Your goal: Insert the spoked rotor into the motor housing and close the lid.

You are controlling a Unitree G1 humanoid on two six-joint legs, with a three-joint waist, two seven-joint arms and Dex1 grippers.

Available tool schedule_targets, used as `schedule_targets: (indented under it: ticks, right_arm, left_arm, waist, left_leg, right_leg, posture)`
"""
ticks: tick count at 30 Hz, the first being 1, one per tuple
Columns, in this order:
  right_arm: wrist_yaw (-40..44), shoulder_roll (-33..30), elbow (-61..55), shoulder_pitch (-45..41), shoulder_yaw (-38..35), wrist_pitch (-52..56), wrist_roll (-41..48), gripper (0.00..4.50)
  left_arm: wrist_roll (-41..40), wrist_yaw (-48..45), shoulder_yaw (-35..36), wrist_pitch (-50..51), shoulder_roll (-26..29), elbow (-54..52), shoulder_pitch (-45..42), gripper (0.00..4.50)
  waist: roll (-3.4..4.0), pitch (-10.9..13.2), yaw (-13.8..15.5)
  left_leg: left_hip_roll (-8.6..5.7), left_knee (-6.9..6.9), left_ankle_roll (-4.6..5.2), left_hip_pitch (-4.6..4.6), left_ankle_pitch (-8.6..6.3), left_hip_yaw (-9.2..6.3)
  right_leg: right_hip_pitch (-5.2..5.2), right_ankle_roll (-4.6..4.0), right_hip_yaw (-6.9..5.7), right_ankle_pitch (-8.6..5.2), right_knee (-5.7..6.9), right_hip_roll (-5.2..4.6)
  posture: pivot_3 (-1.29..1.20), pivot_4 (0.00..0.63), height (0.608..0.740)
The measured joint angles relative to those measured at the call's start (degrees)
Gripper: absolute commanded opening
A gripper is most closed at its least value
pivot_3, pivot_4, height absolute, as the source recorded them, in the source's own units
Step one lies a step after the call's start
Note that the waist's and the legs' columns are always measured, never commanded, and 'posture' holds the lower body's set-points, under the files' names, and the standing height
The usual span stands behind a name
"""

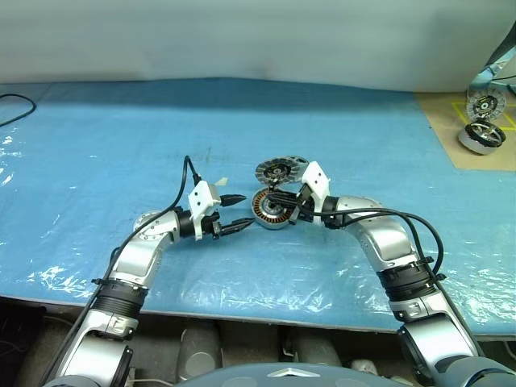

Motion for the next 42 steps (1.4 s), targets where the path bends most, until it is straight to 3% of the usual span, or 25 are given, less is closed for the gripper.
schedule_targets:
  ticks: [13,18,26,32,35,39,42]
  right_arm:
    - [-0.50,-2.49,-0.43,0.86,2.11,-1.80,-2.74,0.03]
    - [-1.25,-1.24,-0.49,0.62,-0.42,7.93,0.99,0.03]
    - [-2.70,-3.18,-3.31,1.49,-0.62,13.59,1.89,0.03]
    - [-3.19,-4.37,-8.00,3.68,-1.54,14.00,2.72,0.03]
    - [-2.96,-3.75,-8.48,4.55,-4.14,14.04,5.34,0.03]
    - [-1.85,-4.57,-8.95,2.93,-5.63,14.35,7.11,0.03]
    - [-0.52,-4.36,-11.20,-0.21,-8.18,16.59,11.71,0.03]
  left_arm:
    - [0.69,0.43,-0.33,-1.68,-0.73,2.37,-0.05,3.02]
    - [0.69,0.38,-0.70,-1.85,-1.26,2.52,-0.45,3.02]
    - [0.71,0.33,-0.73,-2.09,-1.41,3.24,-0.72,3.02]
    - [0.71,0.32,-0.96,-2.09,-1.61,3.74,-0.93,3.02]
    - [0.71,0.31,-1.00,-2.13,-1.71,3.87,-1.11,3.02]
    - [0.71,0.31,-1.06,-2.26,-2.06,4.00,-1.24,3.02]
    - [0.71,0.34,-1.07,-2.28,-2.23,4.25,-1.27,3.02]
  waist:
    - [-0.02,-0.08,0.17]
    - [0.00,-0.12,0.49]
    - [-0.08,-0.77,1.83]
    - [-0.14,-0.80,1.90]
    - [-0.13,-0.76,1.48]
    - [-0.13,-0.76,0.79]
    - [-0.12,-0.75,0.13]
  left_leg:
    - [-0.01,0.04,0.03,0.38,-0.02,0.00]
    - [-0.04,-0.05,0.18,1.08,-0.13,-0.01]
    - [-0.10,-0.08,0.19,1.20,-0.14,-0.01]
    - [-0.13,-0.21,0.19,0.98,-0.14,-0.01]
    - [-0.11,-0.31,0.16,0.68,-0.12,0.02]
    - [-0.02,-0.23,-0.03,-0.07,0.00,0.03]
    - [-0.02,-0.23,-0.03,-0.12,0.00,0.03]
  right_leg:
    - [0.39,0.00,0.01,0.00,0.00,-0.04]
    - [1.11,0.04,0.00,-0.05,-0.12,-0.08]
    - [1.36,0.56,0.00,-0.35,-0.18,-0.17]
    - [1.17,0.65,0.00,-0.41,-0.26,-0.21]
    - [0.79,0.30,0.01,-0.21,-0.25,-0.17]
    - [0.02,0.21,0.01,-0.18,-0.09,-0.02]
    - [-0.05,0.14,0.00,-0.22,-0.05,0.02]
  posture:
    - [0.00,0.150,0.740]
    - [0.00,0.150,0.740]
    - [0.00,0.150,0.740]
    - [0.00,0.150,0.740]
    - [0.00,0.150,0.740]
    - [0.00,0.150,0.740]
    - [0.00,0.150,0.740]
